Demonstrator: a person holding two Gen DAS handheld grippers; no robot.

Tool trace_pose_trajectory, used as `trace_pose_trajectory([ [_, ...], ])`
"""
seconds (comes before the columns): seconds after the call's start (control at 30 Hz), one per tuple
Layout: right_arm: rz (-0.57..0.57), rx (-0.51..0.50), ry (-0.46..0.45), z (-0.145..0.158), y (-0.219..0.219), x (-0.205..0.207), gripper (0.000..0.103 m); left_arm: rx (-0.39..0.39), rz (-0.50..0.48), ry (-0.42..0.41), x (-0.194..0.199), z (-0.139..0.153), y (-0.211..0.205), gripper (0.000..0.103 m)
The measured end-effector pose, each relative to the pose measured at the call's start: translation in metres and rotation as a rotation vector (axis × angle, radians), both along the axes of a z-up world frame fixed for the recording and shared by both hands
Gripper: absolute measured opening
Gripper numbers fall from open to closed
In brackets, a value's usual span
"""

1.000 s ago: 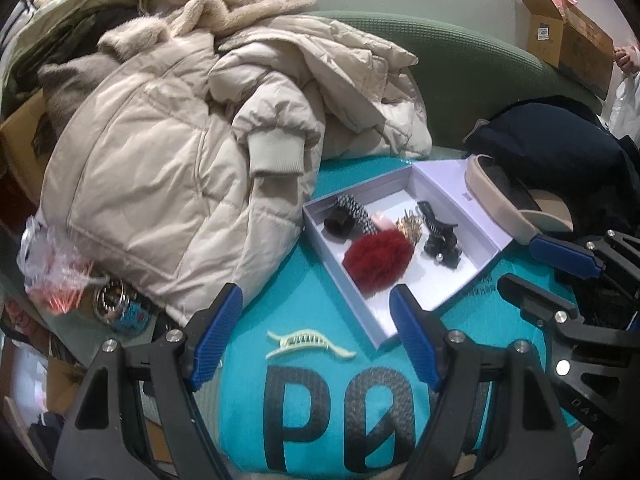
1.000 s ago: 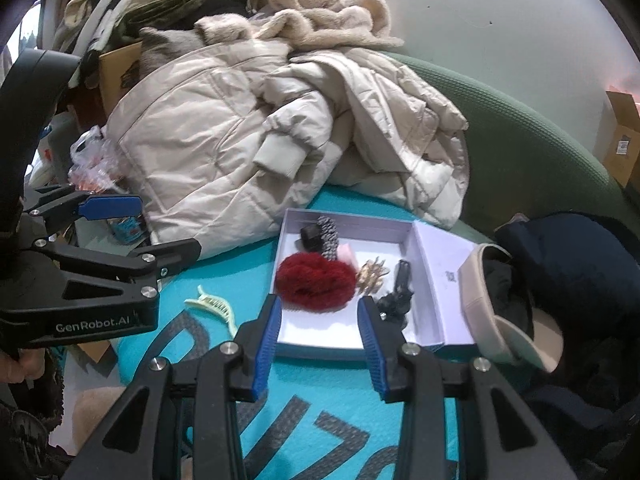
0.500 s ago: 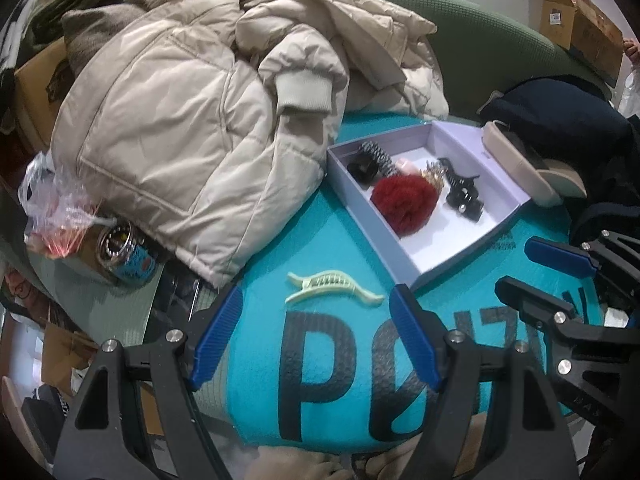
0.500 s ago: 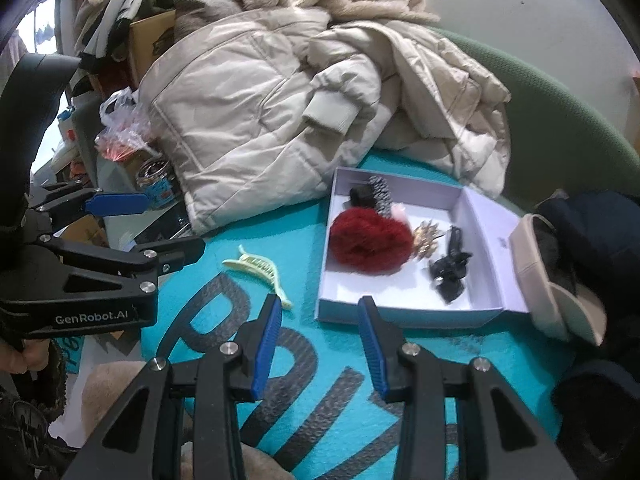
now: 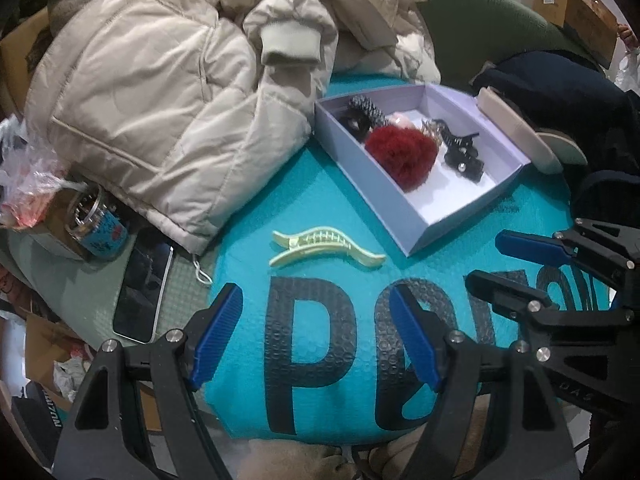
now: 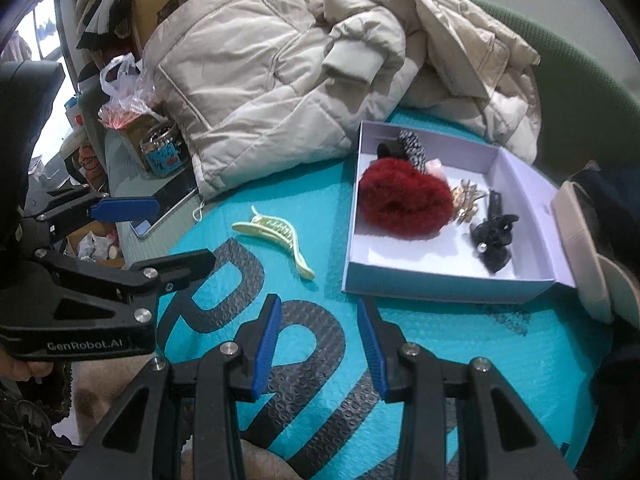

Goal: Organize objects
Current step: 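Open both grippers and withdraw them from the box toward the yellow claw clip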

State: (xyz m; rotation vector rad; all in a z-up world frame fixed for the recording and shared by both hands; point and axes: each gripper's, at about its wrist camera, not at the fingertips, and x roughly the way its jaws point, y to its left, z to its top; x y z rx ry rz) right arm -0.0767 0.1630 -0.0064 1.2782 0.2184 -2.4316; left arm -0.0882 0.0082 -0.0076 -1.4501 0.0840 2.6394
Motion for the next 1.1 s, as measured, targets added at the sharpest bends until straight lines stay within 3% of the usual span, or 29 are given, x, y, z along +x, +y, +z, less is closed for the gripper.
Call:
trace_pose_trajectory([
  [0.63,0.118,0.002,-0.056,-0.051,-0.04,-0.026,0.039,0.076,0.006,-0.054,-0.029,-0.06,-0.043,0.074],
  [1.1,0.125,0.042,-0.054,-0.074,-0.056,-0.057,0.039,0.081,-0.082,-0.069,-0.061,-0.091,-0.044,0.05],
])
